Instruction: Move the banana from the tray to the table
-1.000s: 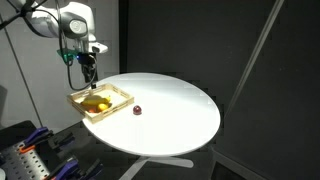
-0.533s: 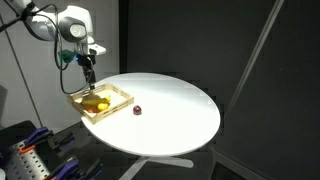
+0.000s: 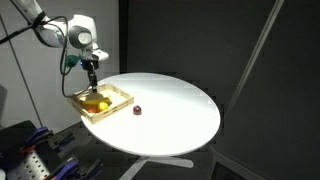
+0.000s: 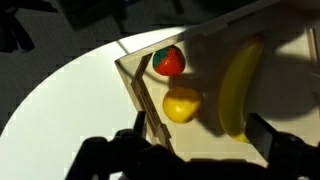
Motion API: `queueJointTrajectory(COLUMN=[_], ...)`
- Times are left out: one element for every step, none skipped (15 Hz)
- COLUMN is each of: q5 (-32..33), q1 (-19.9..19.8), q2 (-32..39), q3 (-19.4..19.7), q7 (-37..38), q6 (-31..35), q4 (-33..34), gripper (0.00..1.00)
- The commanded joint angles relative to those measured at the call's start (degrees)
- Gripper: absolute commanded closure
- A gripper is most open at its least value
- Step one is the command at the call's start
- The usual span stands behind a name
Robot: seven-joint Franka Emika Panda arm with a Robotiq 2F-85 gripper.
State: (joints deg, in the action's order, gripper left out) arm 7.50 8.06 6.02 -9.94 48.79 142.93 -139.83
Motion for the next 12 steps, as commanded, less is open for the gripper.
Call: queueJointTrajectory(q5=[2.79, 3.36, 3.71, 4.11, 4.27, 4.47, 4.53, 4.63, 4.85, 4.87, 4.88, 4.82], q1=[2.49, 3.21, 3.91, 4.69, 5.41, 6.13, 6.77, 7.39, 7.95, 8.40, 8.82, 9.18], q2=[4.51, 5.44, 6.28, 7.13, 7.97, 8.74, 9.49, 10.16, 10.87, 11.49, 12.16, 12.85], q3=[1.74, 2.06, 2.40, 2.69, 2.98, 3.26, 3.54, 3.84, 4.21, 4.51, 4.85, 5.17], q7=[3.86, 4.56, 5.01, 5.61, 6.00, 6.49, 6.68, 6.99, 7.26, 7.30, 7.39, 7.33], q6=[-0.44, -0.62, -0.70, -0.82, -0.92, -0.98, -1.03, -1.06, -0.97, -0.97, -0.85, -0.75], q4=[4.32, 5.16, 5.90, 6.70, 7.41, 8.16, 8.73, 9.30, 9.70, 10.14, 10.54, 10.91], gripper=[0.00, 0.00, 0.00, 0.00, 0.00, 0.00, 0.00, 0.00, 0.00, 0.00, 0.00, 0.00])
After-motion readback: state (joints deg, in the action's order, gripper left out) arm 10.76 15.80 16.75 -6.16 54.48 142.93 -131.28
